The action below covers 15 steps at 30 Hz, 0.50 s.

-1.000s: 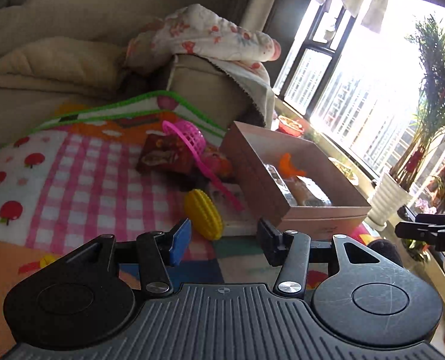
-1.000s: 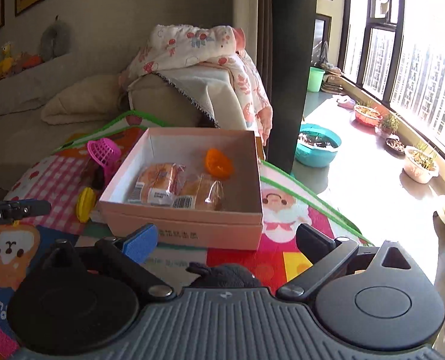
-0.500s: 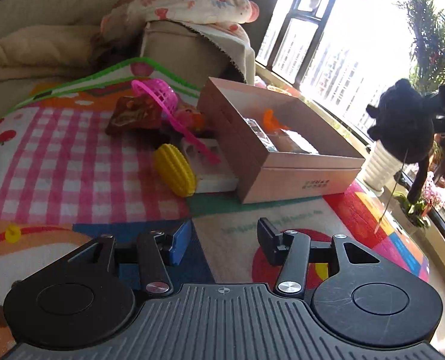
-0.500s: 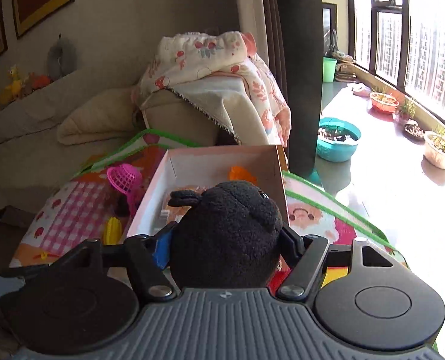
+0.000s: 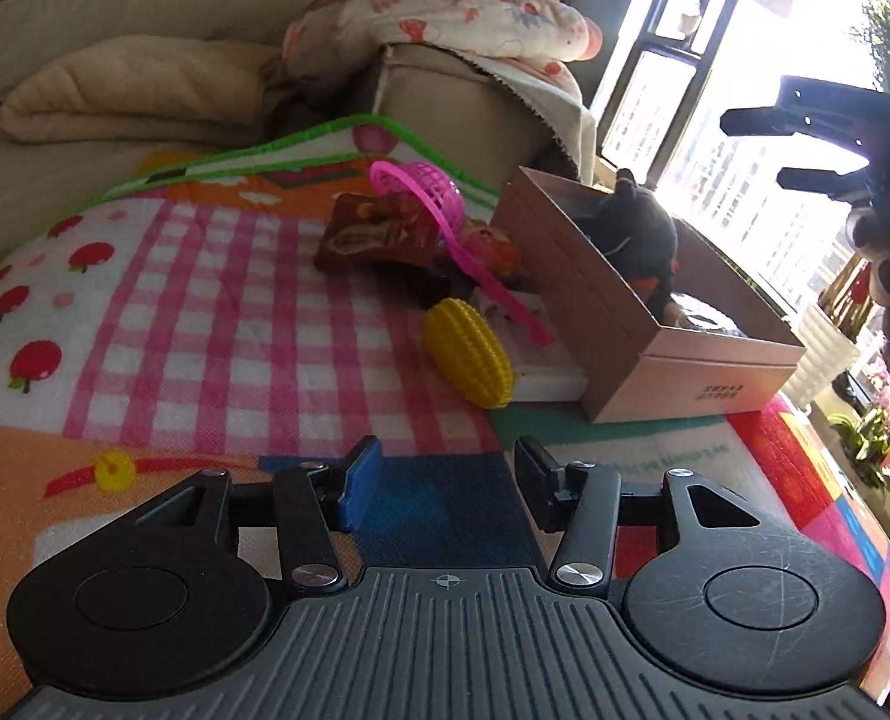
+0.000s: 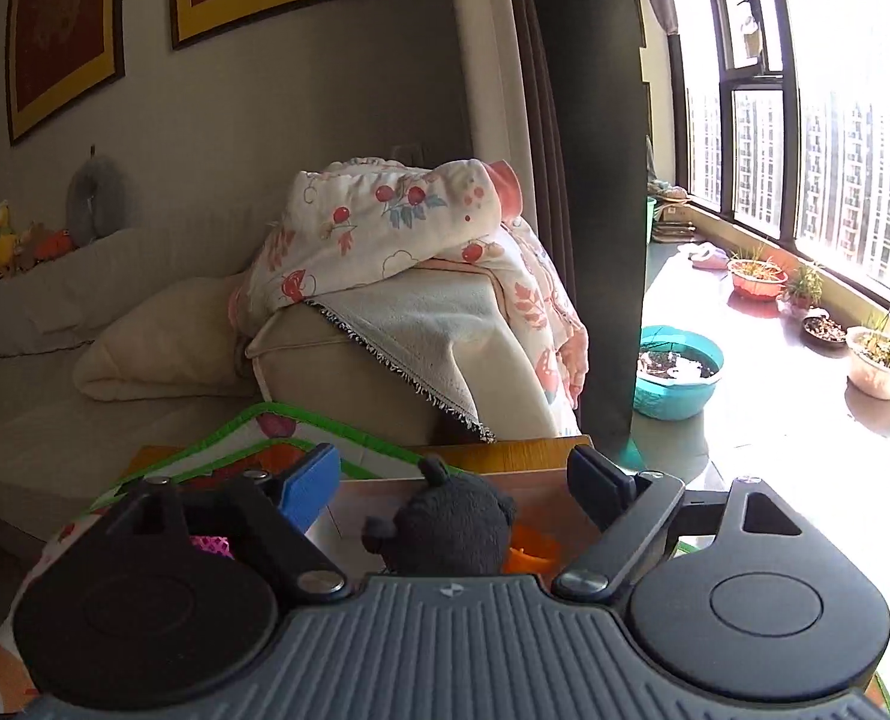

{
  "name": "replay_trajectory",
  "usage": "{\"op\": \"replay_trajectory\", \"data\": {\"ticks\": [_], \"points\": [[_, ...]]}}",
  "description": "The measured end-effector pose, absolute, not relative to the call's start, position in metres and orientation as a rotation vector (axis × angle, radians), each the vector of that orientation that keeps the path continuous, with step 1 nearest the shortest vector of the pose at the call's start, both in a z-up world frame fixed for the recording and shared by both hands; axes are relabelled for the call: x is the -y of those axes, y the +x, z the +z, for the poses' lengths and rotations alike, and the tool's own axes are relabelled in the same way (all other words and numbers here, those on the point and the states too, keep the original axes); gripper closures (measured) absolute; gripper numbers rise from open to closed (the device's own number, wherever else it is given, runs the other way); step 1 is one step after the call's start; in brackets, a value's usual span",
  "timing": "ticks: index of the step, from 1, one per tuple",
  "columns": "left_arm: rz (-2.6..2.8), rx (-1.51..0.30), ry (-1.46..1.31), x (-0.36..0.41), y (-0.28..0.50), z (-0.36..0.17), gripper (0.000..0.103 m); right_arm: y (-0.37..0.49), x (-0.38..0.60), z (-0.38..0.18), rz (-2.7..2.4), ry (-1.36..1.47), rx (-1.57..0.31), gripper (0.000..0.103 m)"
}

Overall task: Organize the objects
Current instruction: 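Lower the black plush toy into the pink box and open the right tool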

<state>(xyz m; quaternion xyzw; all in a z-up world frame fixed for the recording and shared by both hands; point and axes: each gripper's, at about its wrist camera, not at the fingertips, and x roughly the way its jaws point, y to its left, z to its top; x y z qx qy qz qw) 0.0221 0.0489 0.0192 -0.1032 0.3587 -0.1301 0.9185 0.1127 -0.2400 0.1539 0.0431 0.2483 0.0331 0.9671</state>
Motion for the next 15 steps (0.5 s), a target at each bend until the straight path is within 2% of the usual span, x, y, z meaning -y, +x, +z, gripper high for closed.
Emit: {"op": "replay_trajectory", "data": {"ticks": [7, 9, 11, 15], "points": [[-0.261, -0.723, -0.210, -0.043, 0.032, 0.020, 0.049, 0.063, 0.276, 0.125, -0.033, 0.040, -0.519, 0.015], [-0.276, -0.717, -0.217, -0.038, 0.036, 0.022, 0.049, 0.041, 0.280, 0.114, -0.008, 0.062, -0.532, 0.012], [-0.280, -0.706, -0.230, -0.033, 0.045, 0.024, 0.049, 0.018, 0.275, 0.101, 0.006, 0.037, -0.531, 0.008], [-0.229, -0.709, -0.260, -0.023, 0.074, 0.023, 0.049, -0.016, 0.242, 0.072, 0.008, -0.109, -0.523, 0.008]]}}
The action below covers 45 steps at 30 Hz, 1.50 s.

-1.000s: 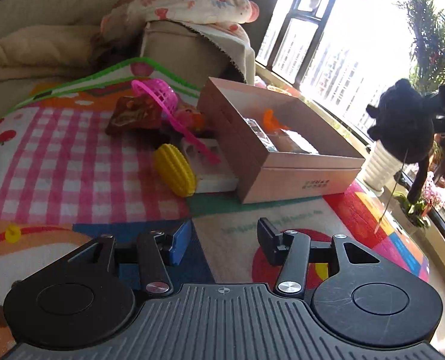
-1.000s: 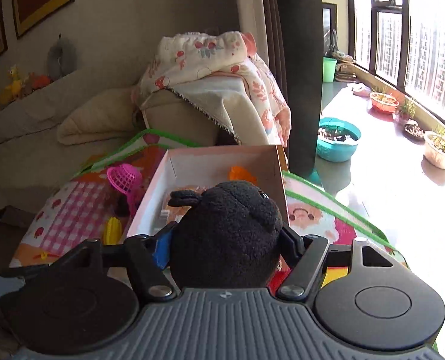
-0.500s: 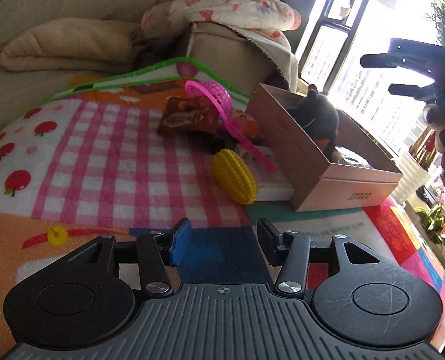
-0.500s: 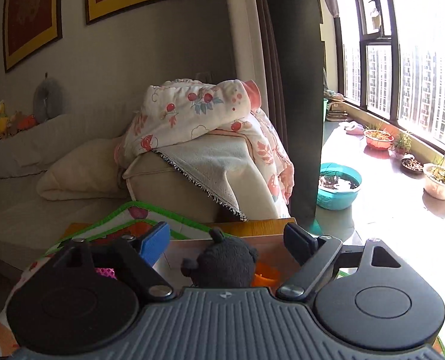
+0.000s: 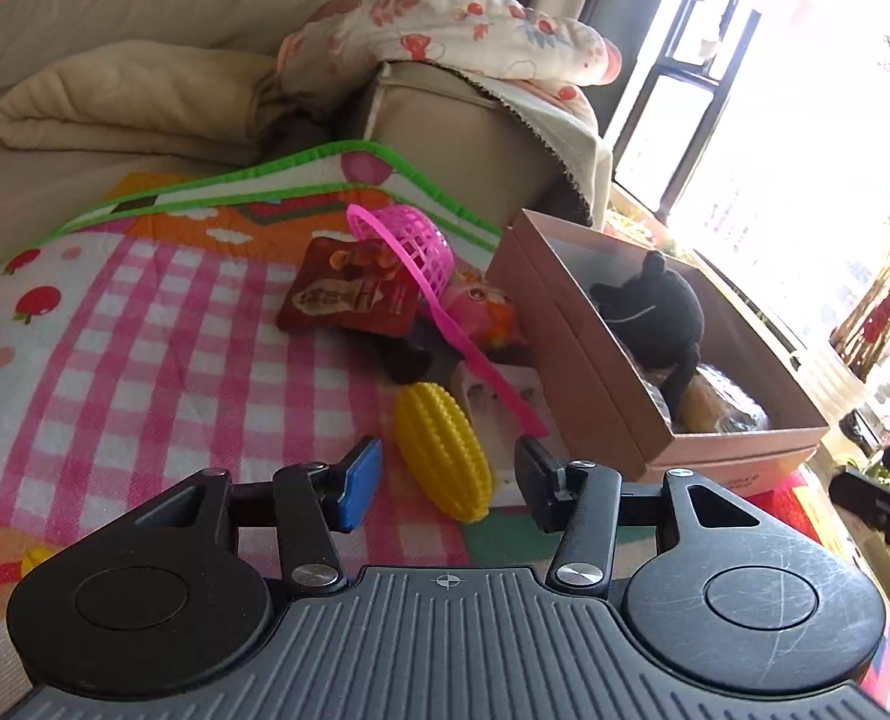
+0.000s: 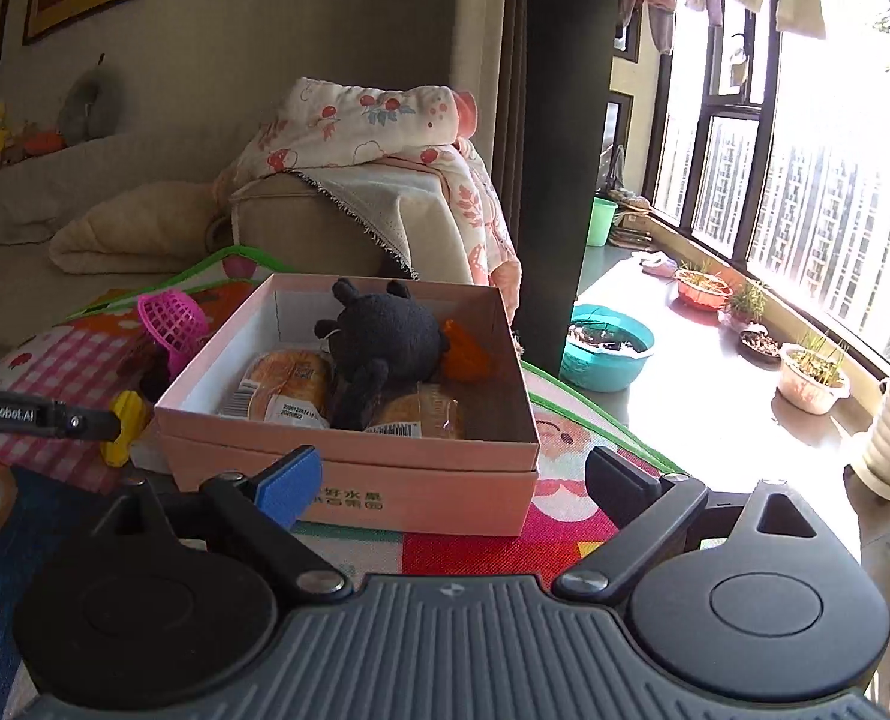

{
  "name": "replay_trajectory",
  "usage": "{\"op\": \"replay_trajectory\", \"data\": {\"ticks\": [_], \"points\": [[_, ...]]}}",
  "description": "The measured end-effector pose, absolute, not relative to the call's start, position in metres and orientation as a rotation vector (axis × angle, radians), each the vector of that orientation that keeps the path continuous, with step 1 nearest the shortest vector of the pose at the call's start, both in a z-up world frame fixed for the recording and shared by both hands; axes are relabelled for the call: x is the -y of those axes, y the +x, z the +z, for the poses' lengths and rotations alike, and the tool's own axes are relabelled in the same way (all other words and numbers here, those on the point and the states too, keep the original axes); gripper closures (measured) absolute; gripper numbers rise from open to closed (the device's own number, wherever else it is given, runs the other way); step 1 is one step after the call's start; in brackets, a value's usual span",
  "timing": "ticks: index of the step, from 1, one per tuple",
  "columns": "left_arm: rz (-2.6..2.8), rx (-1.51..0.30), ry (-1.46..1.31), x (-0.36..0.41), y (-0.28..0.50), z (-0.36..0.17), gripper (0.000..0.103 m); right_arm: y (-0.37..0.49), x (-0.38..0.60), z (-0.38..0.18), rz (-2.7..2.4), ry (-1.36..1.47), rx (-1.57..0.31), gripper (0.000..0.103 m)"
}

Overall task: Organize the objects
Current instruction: 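Grasp the yellow toy corn with the left tool while the right tool reaches toward the white battery holder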

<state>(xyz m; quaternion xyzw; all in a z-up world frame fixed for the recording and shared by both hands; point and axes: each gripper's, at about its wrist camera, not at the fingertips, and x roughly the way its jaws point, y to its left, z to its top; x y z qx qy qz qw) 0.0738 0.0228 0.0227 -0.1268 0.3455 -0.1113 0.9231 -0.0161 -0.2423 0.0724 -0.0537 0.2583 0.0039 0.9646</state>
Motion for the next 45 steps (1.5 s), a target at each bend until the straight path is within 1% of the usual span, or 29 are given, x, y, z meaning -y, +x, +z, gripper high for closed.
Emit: {"op": "replay_trajectory", "data": {"ticks": [3, 5, 6, 7, 13, 20, 25, 28, 31, 35, 36, 37, 38, 39, 40, 42, 45], "points": [[-0.174, -0.746, -0.270, -0.018, 0.093, 0.015, 0.050, -0.030, 0.223, 0.061, 0.054, -0.156, -0.524, 0.008], [-0.161, -0.738, -0.269, -0.017, 0.096, 0.012, 0.052, -0.034, 0.217, 0.058, 0.084, -0.157, -0.531, 0.008], [-0.161, -0.737, -0.261, -0.016, 0.096, 0.012, 0.056, -0.034, 0.215, 0.057, 0.091, -0.152, -0.534, 0.008], [-0.179, -0.737, -0.267, -0.016, 0.095, 0.012, 0.064, -0.034, 0.215, 0.057, 0.095, -0.143, -0.537, 0.008], [-0.260, -0.734, -0.250, -0.032, 0.067, 0.013, 0.065, -0.022, 0.212, 0.071, 0.114, -0.066, -0.548, 0.008], [-0.165, -0.655, -0.212, -0.084, 0.027, 0.010, 0.065, 0.000, 0.180, 0.100, 0.217, -0.097, -0.535, 0.008], [-0.151, -0.624, -0.295, -0.112, 0.027, 0.005, 0.065, 0.048, 0.139, 0.133, 0.301, -0.100, -0.551, 0.008], [-0.155, -0.613, -0.297, -0.112, 0.025, 0.003, 0.067, 0.089, 0.112, 0.143, 0.309, -0.119, -0.589, 0.008], [-0.167, -0.610, -0.318, -0.114, 0.025, 0.002, 0.067, 0.138, 0.084, 0.142, 0.291, -0.144, -0.670, 0.008], [-0.177, -0.606, -0.351, -0.118, 0.025, -0.001, 0.067, 0.201, 0.053, 0.120, 0.237, -0.162, -0.779, 0.008], [-0.178, -0.606, -0.354, -0.118, 0.025, -0.001, 0.067, 0.213, 0.045, 0.113, 0.219, -0.170, -0.797, 0.011], [-0.179, -0.605, -0.358, -0.119, 0.025, -0.001, 0.067, 0.223, 0.038, 0.105, 0.204, -0.183, -0.816, 0.019], [-0.181, -0.603, -0.361, -0.119, 0.025, -0.001, 0.067, 0.231, 0.032, 0.097, 0.201, -0.205, -0.833, 0.024], [-0.183, -0.602, -0.366, -0.120, 0.024, -0.002, 0.067, 0.238, 0.026, 0.089, 0.195, -0.227, -0.850, 0.035], [-0.185, -0.602, -0.372, -0.120, 0.024, -0.002, 0.067, 0.243, 0.023, 0.083, 0.188, -0.229, -0.871, 0.037], [-0.189, -0.602, -0.388, -0.122, 0.024, -0.003, 0.067, 0.246, 0.022, 0.077, 0.205, -0.192, -0.901, 0.037], [-0.195, -0.603, -0.411, -0.125, 0.024, -0.003, 0.067, 0.233, 0.022, 0.078, 0.249, -0.161, -0.936, 0.045]]}}
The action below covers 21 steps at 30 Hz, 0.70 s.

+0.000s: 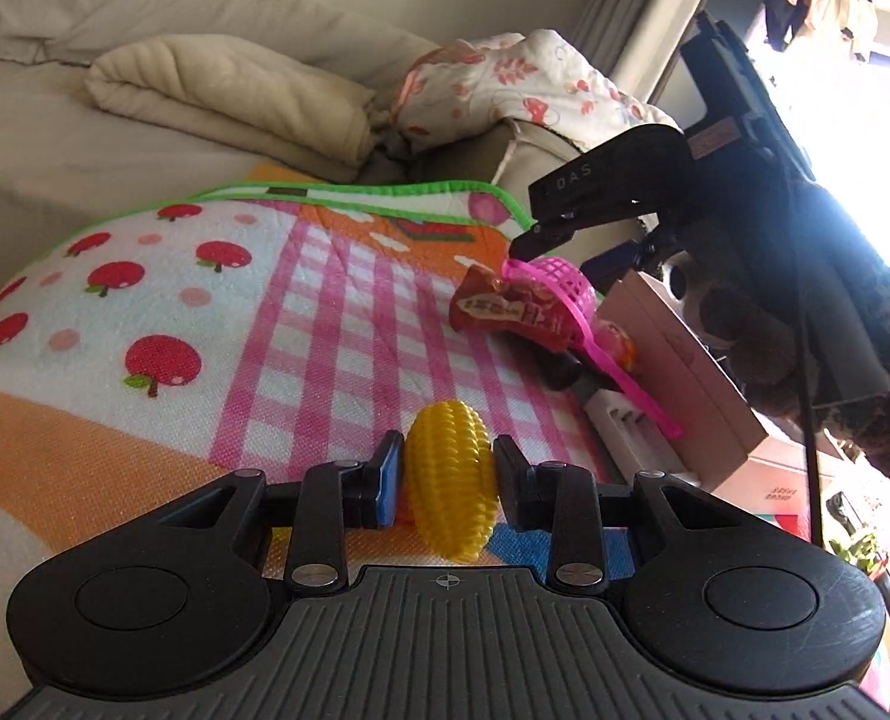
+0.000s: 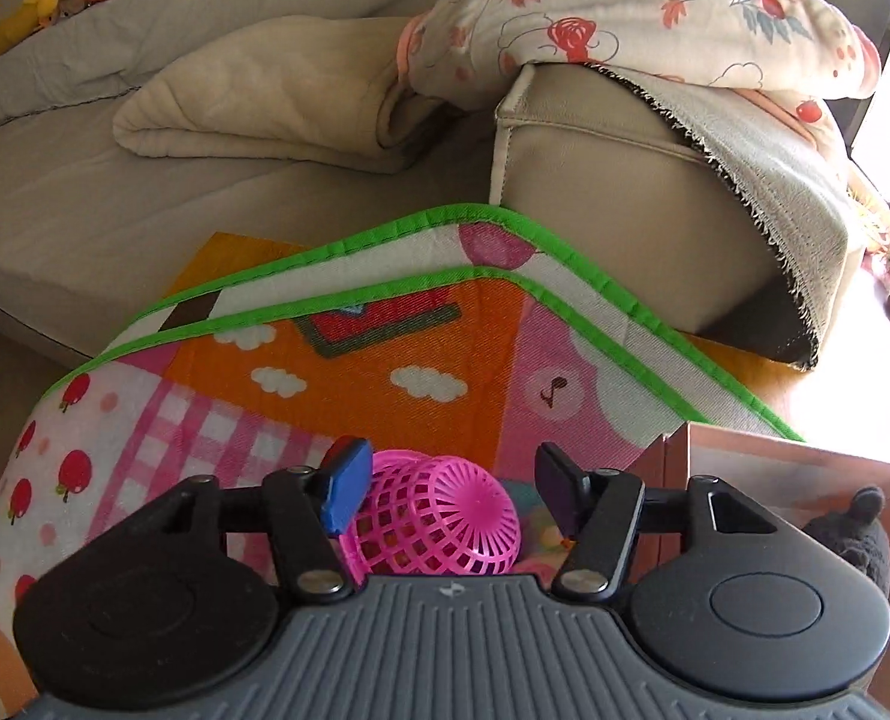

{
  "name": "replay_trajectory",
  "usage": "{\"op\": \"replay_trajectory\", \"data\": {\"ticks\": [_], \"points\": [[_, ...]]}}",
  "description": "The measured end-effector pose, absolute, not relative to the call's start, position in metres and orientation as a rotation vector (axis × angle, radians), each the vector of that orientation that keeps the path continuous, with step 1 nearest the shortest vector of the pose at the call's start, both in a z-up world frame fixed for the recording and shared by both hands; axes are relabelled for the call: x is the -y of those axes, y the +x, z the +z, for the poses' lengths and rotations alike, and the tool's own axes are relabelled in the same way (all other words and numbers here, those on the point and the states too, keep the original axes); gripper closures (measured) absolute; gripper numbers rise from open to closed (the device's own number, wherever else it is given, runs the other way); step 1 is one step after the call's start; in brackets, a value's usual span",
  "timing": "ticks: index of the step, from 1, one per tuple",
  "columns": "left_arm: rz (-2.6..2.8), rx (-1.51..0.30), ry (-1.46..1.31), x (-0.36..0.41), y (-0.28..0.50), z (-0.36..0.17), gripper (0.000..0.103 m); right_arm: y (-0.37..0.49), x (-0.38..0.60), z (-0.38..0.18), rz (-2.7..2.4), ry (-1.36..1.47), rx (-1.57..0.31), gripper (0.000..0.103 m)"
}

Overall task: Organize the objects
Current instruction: 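Grasp the yellow toy corn with the left tool while the right tool reaches toward the white battery holder, then grasp the white battery holder with the right tool and lift it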

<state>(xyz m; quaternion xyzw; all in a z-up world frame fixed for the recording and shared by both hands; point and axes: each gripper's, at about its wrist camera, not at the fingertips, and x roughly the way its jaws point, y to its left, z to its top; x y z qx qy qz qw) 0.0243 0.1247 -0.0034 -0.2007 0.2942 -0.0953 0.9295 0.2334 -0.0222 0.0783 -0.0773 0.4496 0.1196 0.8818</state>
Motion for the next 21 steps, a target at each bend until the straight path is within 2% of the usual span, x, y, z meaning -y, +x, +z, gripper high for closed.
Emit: {"op": "replay_trajectory", "data": {"ticks": [8, 13, 21], "points": [[-0.201, -0.603, -0.437, -0.128, 0.025, -0.004, 0.067, 0.148, 0.044, 0.092, 0.416, -0.110, -1.028, 0.048], [-0.199, -0.602, -0.435, -0.128, 0.025, -0.004, 0.067, 0.093, 0.063, 0.094, 0.370, -0.214, -0.895, 0.046], [-0.196, -0.605, -0.425, -0.127, 0.026, -0.003, 0.067, 0.042, 0.067, 0.053, 0.328, -0.410, -0.753, 0.047]]}}
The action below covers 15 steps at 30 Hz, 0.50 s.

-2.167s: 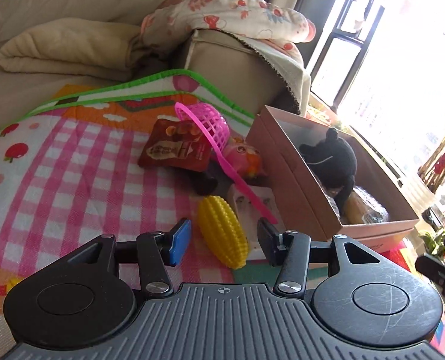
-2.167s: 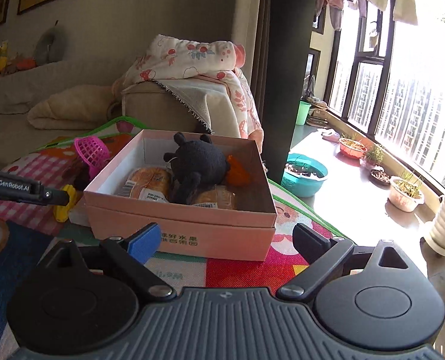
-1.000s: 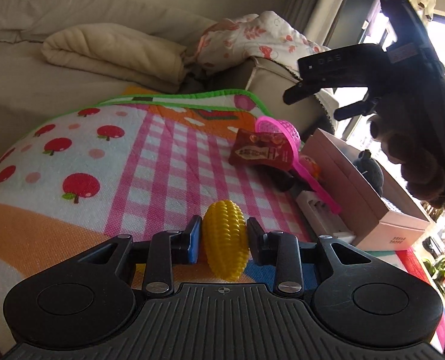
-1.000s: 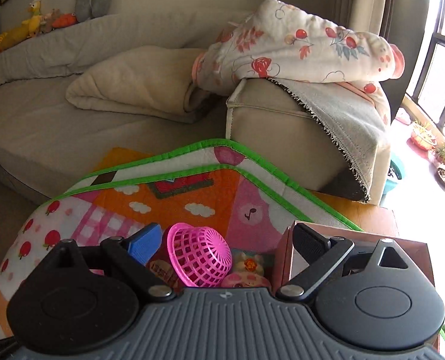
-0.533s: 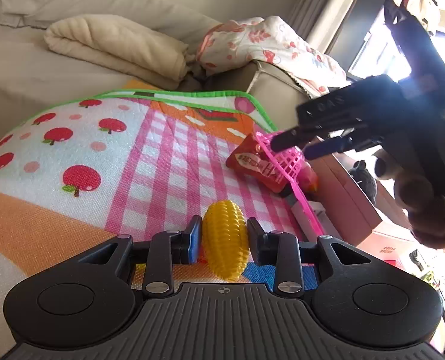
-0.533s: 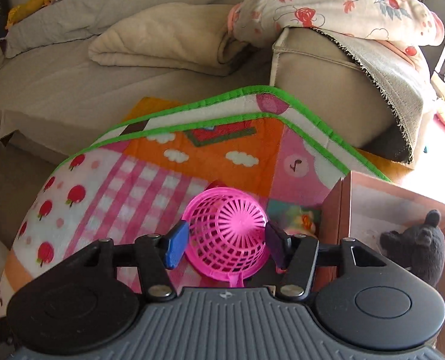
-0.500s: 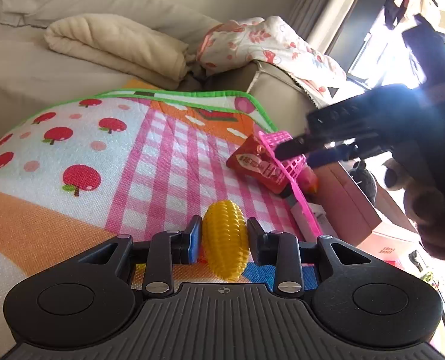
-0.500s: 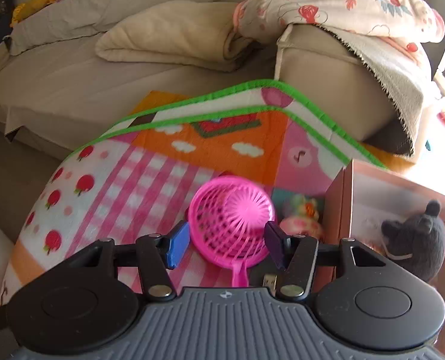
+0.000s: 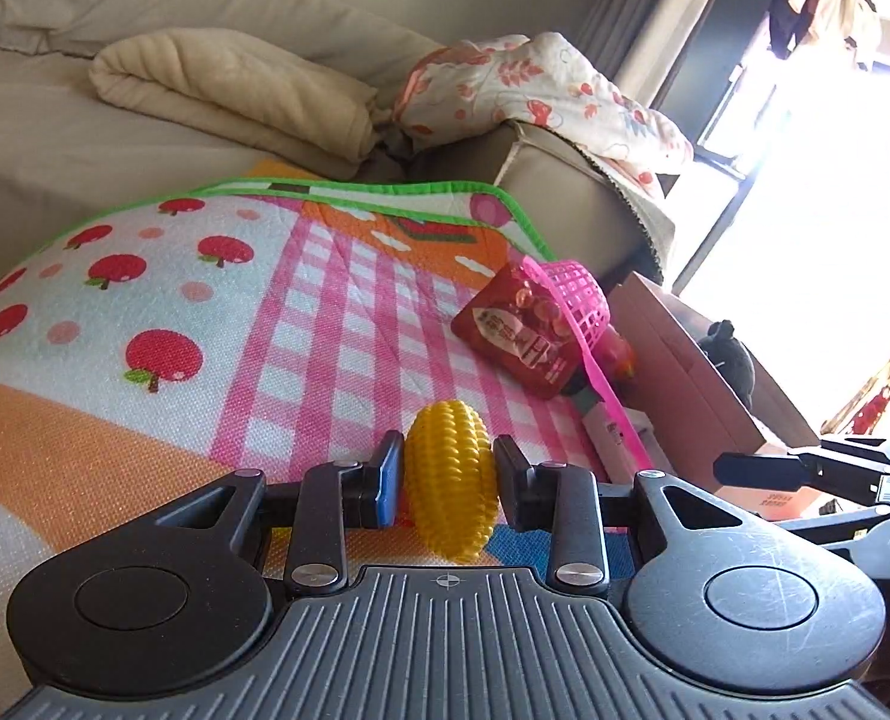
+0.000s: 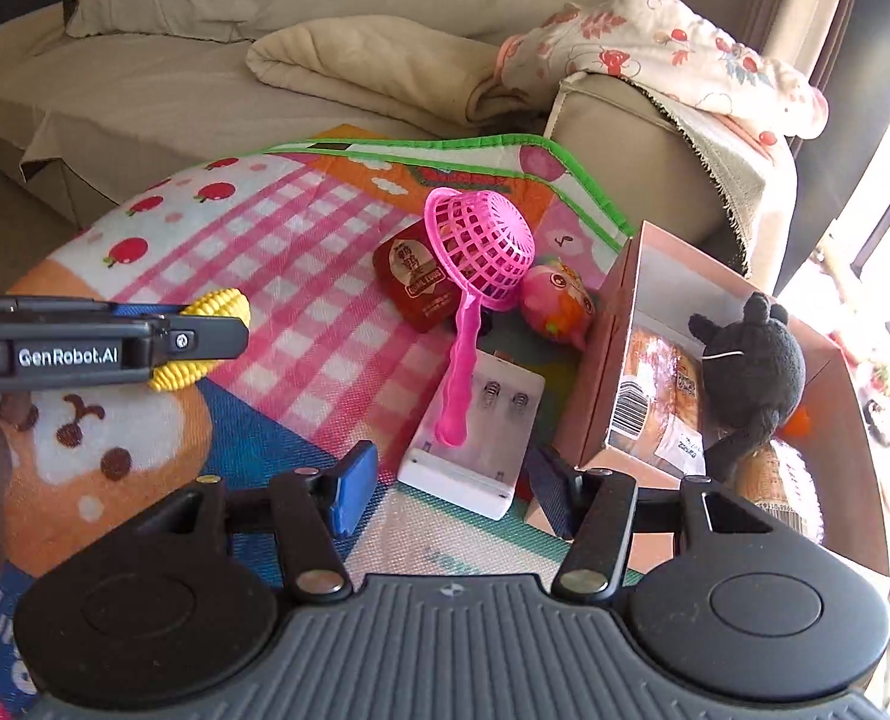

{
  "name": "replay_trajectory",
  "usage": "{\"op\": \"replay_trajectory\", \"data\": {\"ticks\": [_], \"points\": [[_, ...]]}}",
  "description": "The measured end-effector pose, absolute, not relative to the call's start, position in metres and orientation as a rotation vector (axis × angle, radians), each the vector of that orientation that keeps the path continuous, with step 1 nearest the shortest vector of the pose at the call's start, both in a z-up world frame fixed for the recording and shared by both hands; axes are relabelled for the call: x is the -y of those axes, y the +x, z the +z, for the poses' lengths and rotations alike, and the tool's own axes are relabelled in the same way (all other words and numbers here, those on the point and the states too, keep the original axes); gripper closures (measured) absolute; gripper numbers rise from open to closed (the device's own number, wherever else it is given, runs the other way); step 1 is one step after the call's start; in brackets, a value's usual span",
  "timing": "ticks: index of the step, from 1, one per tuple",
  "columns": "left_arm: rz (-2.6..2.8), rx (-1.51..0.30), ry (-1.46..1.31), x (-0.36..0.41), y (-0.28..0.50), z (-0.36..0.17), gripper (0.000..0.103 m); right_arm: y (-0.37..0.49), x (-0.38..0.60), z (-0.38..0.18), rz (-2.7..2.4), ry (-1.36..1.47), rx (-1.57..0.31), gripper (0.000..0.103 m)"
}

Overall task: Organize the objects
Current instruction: 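Grasp the white battery holder with the right tool and lift it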

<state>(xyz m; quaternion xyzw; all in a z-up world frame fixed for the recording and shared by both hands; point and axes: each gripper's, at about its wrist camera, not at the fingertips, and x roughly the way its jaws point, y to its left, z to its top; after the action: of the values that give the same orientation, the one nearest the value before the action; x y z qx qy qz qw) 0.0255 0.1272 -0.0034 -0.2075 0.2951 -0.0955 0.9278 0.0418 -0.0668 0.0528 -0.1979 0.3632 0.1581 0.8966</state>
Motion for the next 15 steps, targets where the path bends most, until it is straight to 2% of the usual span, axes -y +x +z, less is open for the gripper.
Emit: {"op": "replay_trajectory", "data": {"ticks": [4, 10, 15], "points": [[-0.185, -0.619, -0.387, -0.121, 0.025, 0.000, 0.067, 0.038, 0.074, 0.047, 0.360, -0.369, -0.749, 0.046], [-0.219, -0.679, -0.355, -0.106, 0.006, 0.007, 0.067, 0.016, 0.089, 0.038, 0.446, -0.272, -0.848, 0.047], [-0.195, -0.686, -0.311, -0.100, -0.006, 0.009, 0.067, -0.003, 0.089, 0.053, 0.408, -0.295, -0.713, 0.047]]}}
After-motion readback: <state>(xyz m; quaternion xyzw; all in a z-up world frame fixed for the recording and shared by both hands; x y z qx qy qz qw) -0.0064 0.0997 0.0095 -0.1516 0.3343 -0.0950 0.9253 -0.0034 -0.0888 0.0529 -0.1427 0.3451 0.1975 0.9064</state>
